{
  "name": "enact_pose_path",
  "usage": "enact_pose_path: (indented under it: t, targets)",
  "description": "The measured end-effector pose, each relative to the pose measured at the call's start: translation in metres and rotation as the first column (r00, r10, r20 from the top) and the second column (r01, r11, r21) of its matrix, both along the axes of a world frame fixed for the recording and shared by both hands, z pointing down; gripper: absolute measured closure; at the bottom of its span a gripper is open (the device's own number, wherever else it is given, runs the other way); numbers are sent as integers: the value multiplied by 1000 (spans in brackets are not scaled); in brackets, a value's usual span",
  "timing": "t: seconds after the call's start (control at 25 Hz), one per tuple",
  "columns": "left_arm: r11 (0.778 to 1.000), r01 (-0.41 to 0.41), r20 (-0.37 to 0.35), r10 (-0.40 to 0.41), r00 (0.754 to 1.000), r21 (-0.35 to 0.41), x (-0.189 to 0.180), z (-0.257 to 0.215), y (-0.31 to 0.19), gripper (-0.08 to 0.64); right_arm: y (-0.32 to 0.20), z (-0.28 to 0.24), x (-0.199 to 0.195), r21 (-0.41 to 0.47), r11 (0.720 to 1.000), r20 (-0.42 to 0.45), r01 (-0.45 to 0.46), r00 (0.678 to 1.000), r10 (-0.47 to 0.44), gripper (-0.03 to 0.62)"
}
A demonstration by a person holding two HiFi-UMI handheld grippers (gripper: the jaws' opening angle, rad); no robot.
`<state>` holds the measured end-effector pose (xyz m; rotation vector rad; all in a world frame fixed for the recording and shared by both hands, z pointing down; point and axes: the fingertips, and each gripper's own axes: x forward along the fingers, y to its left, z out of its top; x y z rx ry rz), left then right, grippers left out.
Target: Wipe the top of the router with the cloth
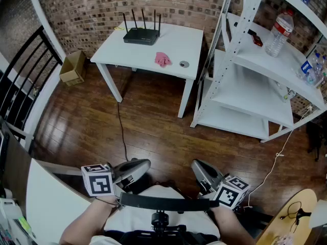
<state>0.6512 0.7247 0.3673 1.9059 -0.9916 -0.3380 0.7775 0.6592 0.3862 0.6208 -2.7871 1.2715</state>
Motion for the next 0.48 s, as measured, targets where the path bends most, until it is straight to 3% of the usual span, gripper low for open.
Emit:
enact_pose_path:
  t: [0.48]
  targets:
    - [999,42,-15,-42,999,10,-20,7,4,532,9,15,-11,-30,999,-31,21,999,-22,581]
